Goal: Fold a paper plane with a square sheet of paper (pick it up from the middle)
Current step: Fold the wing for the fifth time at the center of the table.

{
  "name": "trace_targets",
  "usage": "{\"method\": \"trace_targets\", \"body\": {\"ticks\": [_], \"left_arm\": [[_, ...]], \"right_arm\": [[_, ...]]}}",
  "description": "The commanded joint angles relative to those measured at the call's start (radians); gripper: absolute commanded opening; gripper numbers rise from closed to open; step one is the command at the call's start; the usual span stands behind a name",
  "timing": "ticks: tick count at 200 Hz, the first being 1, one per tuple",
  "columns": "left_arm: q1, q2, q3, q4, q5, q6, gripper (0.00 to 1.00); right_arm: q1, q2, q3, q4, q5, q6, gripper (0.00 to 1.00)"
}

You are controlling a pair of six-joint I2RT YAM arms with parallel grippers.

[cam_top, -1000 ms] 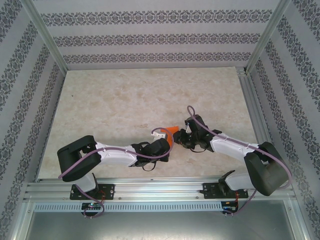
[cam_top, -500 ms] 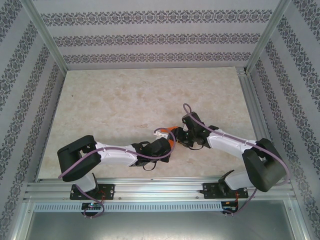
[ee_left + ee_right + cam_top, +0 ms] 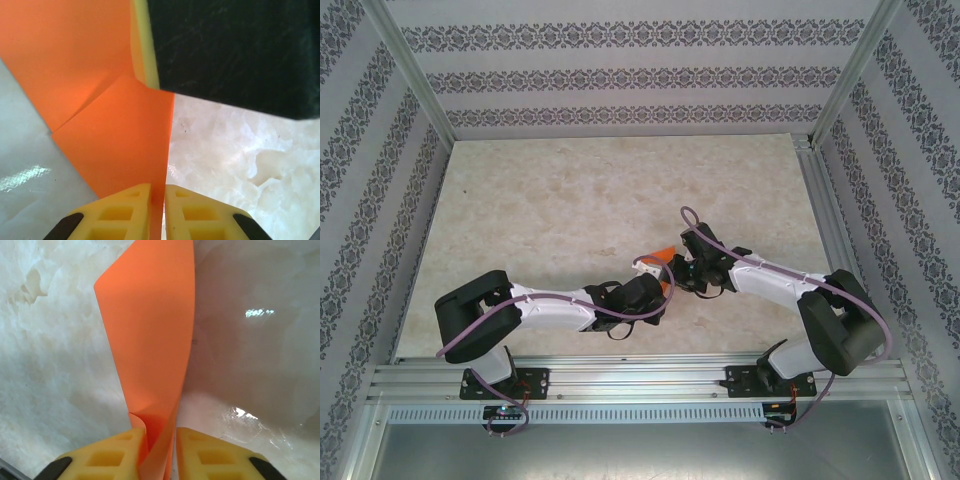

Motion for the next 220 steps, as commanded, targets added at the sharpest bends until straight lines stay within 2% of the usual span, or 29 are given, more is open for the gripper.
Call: {"method": "trace_targets", "body": {"ticks": [1, 20, 34, 56, 86, 114, 138, 220], "left_arm": [[0.008, -0.030, 0.020, -0.005, 0.013, 0.026, 0.18], [0.011, -0.052, 0.013, -0.007, 0.018, 0.023, 0.21], [0.023, -0.085, -0.006, -0.002, 0.023, 0.016, 0.27], [0.067, -0.152, -0.049, 0.005, 0.051, -0.003, 0.31], [0.141, -0.173, -0.069, -0.001, 0.105, -0.049, 0.33], [0.205, -0.087, -0.034, -0.017, 0.174, -0.105, 0.25], [0.220, -0.020, -0.006, 0.022, 0.214, -0.130, 0.16], [0.226, 0.054, -0.011, 0.130, 0.261, -0.183, 0.16]], "right_arm": [[0.015, 0.006, 0.033, -0.027, 0.047, -0.028, 0.18], [0.014, 0.004, 0.043, -0.043, 0.060, -0.063, 0.13], [0.017, 0.009, 0.058, -0.050, 0.059, -0.119, 0.10], [0.014, 0.043, 0.090, -0.083, 0.056, -0.214, 0.00], [0.015, 0.068, 0.116, -0.092, 0.052, -0.320, 0.00], [0.015, 0.081, 0.128, -0.101, 0.044, -0.374, 0.00], [0.015, 0.096, 0.130, -0.091, 0.034, -0.383, 0.00], [0.014, 0.090, 0.120, -0.072, 0.032, -0.366, 0.04]]}}
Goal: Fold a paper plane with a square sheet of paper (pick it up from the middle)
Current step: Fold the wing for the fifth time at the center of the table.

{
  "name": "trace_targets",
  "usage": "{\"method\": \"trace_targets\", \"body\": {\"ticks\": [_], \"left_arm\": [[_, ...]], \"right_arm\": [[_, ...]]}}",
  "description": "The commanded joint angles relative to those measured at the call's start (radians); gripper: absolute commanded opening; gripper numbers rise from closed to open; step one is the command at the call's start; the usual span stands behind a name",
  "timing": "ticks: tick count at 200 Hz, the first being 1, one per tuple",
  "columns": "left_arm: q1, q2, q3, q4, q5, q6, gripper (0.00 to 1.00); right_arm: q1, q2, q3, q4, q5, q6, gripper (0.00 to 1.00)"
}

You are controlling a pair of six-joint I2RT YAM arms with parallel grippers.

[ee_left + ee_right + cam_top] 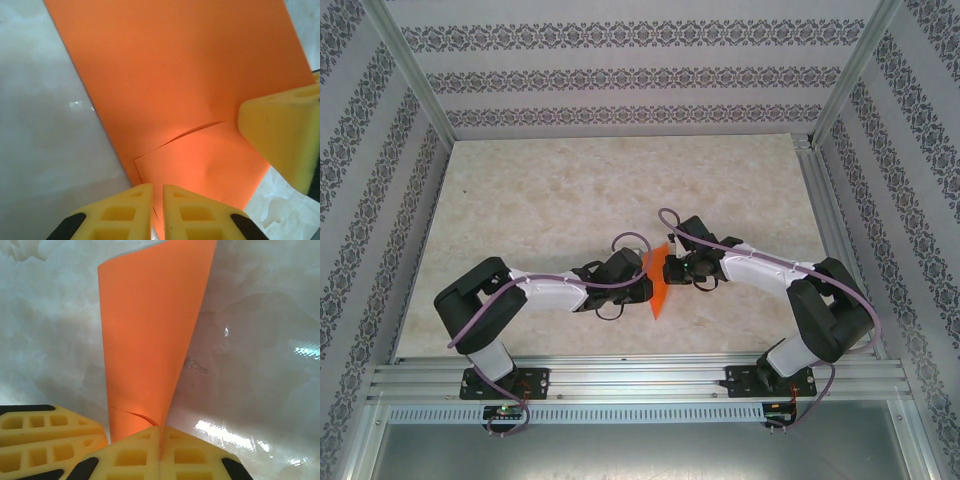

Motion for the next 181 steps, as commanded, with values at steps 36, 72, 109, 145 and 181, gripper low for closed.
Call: {"method": "trace_targets", "body": {"ticks": [36, 72, 109, 145, 181], "left_arm": [[0.010, 0.051, 0.032, 0.062, 0.019, -0.039, 0.14], [0.010, 0.071, 0.027, 0.043, 0.001, -0.058, 0.12], [0.009, 0.074, 0.023, 0.035, -0.002, -0.072, 0.12], [0.010, 0.066, 0.032, 0.015, 0.000, -0.066, 0.12], [0.010, 0.045, 0.050, -0.006, 0.002, -0.055, 0.13]], "right_arm": [[0.011, 0.001, 0.011, 0.024, -0.011, -0.005, 0.04], [0.017, -0.059, -0.008, 0.030, 0.002, 0.045, 0.26], [0.023, -0.148, -0.086, 0.099, 0.005, 0.143, 0.33], [0.037, -0.192, -0.178, 0.247, -0.038, 0.241, 0.35], [0.039, -0.198, -0.230, 0.337, -0.049, 0.303, 0.30]]}}
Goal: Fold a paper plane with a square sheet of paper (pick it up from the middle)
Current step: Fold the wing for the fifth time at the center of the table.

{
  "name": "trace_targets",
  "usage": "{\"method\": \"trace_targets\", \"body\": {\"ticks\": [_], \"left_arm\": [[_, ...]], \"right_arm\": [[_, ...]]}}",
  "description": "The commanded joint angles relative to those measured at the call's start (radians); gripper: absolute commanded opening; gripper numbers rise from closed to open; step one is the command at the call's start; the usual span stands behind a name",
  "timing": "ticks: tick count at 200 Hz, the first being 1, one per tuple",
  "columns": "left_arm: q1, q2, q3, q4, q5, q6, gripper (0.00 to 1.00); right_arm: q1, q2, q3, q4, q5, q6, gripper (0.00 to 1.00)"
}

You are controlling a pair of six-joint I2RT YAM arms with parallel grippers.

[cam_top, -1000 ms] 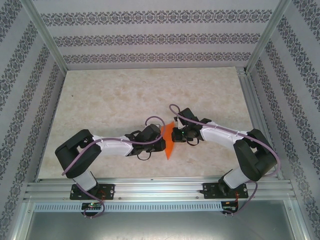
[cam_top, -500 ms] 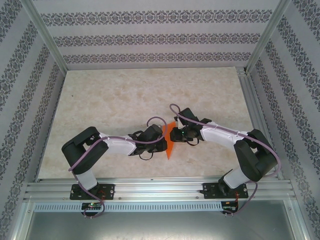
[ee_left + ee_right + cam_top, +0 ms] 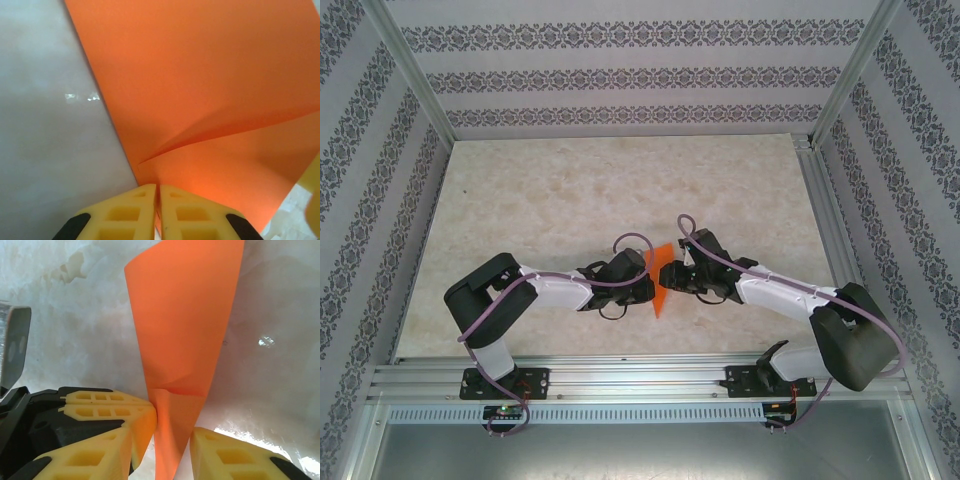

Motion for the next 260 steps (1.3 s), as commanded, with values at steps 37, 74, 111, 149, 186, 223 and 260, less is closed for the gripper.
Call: {"method": "trace_targets", "body": {"ticks": [37, 74, 111, 149, 186, 223, 260], "left_arm": [[0.011, -0.017, 0.038, -0.038, -0.011, -0.001, 0.13], [0.014, -0.004, 0.025, -0.010, -0.001, -0.026, 0.13], [0.017, -0.008, 0.003, 0.015, -0.008, -0.054, 0.13], [0.026, -0.012, -0.007, 0.042, 0.007, -0.070, 0.13], [0.032, -0.010, -0.013, 0.060, 0.017, -0.084, 0.14], [0.036, -0.012, -0.025, 0.087, 0.026, -0.101, 0.14], [0.043, -0.032, -0.033, 0.090, 0.031, -0.117, 0.18]], "right_arm": [[0.052, -0.033, -0.044, 0.108, 0.045, 0.060, 0.22], [0.117, -0.062, -0.100, 0.156, 0.128, 0.037, 0.26], [0.170, -0.106, -0.146, 0.172, 0.226, 0.046, 0.25], [0.226, -0.145, -0.201, 0.242, 0.301, 0.042, 0.24], [0.306, -0.131, -0.215, 0.265, 0.437, 0.010, 0.22], [0.370, -0.096, -0.236, 0.298, 0.532, -0.025, 0.18], [0.400, -0.072, -0.243, 0.314, 0.594, -0.069, 0.13]]}}
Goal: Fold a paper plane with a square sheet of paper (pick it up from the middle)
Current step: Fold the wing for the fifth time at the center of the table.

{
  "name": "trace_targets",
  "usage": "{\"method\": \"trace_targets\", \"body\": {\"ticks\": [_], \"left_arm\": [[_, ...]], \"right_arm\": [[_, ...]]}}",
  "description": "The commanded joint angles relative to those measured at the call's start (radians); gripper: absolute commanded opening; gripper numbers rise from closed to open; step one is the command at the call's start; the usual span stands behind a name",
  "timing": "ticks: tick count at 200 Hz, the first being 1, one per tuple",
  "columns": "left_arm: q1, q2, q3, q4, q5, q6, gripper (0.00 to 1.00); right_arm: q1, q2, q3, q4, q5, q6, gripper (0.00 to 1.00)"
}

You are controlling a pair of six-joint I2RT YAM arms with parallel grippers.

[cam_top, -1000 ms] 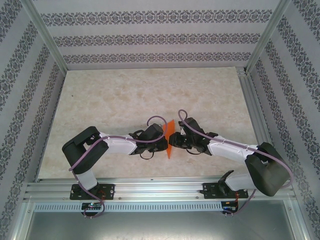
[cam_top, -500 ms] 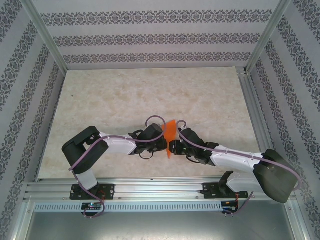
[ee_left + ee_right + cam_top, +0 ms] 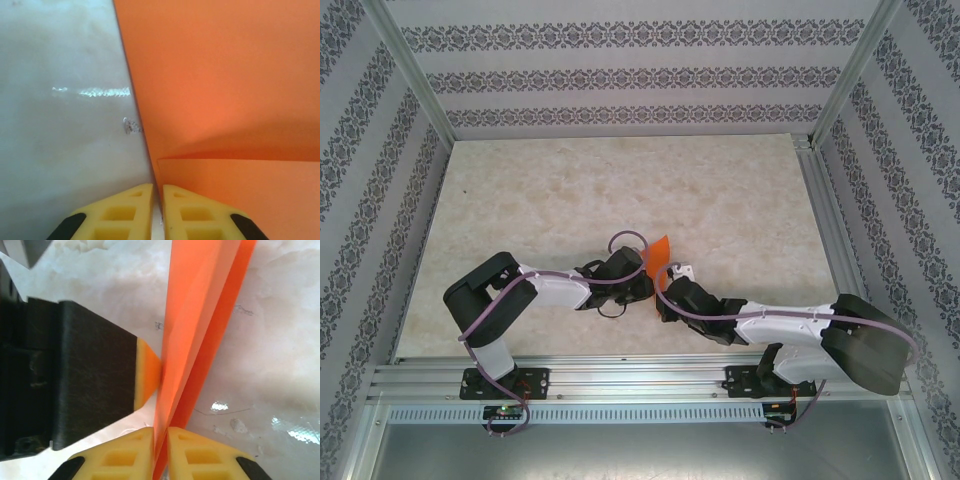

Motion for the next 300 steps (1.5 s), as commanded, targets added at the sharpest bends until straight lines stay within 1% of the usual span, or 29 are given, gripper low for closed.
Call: {"method": "trace_targets", "body": {"ticks": [1, 32, 49, 64, 79, 94, 111, 153, 184, 207, 233, 279, 300], "left_arm": [[0.018, -0.033, -0.013, 0.047, 0.009, -0.028, 0.18], [0.025, -0.090, -0.020, 0.037, 0.011, -0.041, 0.27], [0.030, -0.131, -0.018, 0.003, 0.004, -0.061, 0.36], [0.033, -0.165, -0.026, 0.009, 0.010, -0.082, 0.40], [0.036, -0.189, -0.020, 0.009, 0.025, -0.102, 0.47], [0.036, -0.202, -0.008, -0.010, 0.028, -0.115, 0.52], [0.036, -0.205, -0.005, 0.015, 0.046, -0.127, 0.56], [0.037, -0.162, 0.017, 0.062, 0.105, -0.169, 0.58], [0.042, -0.131, 0.016, 0.141, 0.134, -0.211, 0.62], [0.042, -0.111, 0.022, 0.190, 0.151, -0.233, 0.67], [0.043, -0.087, 0.040, 0.189, 0.168, -0.243, 0.68], [0.058, -0.084, 0.046, 0.169, 0.164, -0.255, 0.71], [0.073, -0.128, 0.015, 0.155, 0.118, -0.261, 0.70]], "right_arm": [[0.015, 0.010, -0.017, 0.046, 0.095, -0.050, 0.13], [0.015, 0.003, -0.032, 0.086, 0.123, -0.087, 0.09], [0.015, -0.012, -0.032, 0.082, 0.135, -0.122, 0.09], [0.015, -0.020, -0.046, 0.081, 0.137, -0.148, 0.08], [0.015, -0.022, -0.063, 0.081, 0.148, -0.152, 0.08], [0.014, -0.019, -0.067, 0.086, 0.148, -0.153, 0.08], [0.014, -0.010, -0.067, 0.092, 0.146, -0.153, 0.08], [0.015, 0.001, -0.066, 0.110, 0.142, -0.161, 0.08], [0.015, 0.004, -0.067, 0.111, 0.154, -0.171, 0.08], [0.014, 0.009, -0.069, 0.121, 0.150, -0.176, 0.08], [0.016, 0.017, -0.070, 0.134, 0.144, -0.178, 0.08], [0.023, 0.030, -0.068, 0.150, 0.144, -0.202, 0.07], [0.023, 0.023, -0.076, 0.159, 0.152, -0.202, 0.07]]}}
